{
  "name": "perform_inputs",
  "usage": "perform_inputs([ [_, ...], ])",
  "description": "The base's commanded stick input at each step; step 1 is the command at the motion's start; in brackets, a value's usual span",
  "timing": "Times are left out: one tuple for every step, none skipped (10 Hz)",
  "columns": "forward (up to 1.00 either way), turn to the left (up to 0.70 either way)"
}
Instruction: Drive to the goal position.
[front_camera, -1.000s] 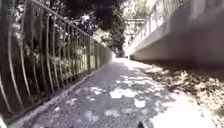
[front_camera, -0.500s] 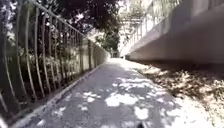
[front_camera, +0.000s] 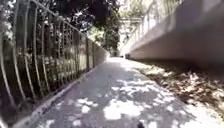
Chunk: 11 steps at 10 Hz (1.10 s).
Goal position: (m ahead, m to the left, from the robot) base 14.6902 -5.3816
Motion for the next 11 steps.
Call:
perform_inputs([
  [0.50,0.00],
  [0.50,0.00],
  [0.50,-0.22],
  [0.50,-0.50],
  [0.50,-0.50],
  [0.50,-0.49],
  [0.50,-0.46],
  [0.50,-0.22],
  [0.50,0.00],
  [0.50,0.00],
  [0.50,0.00],
])
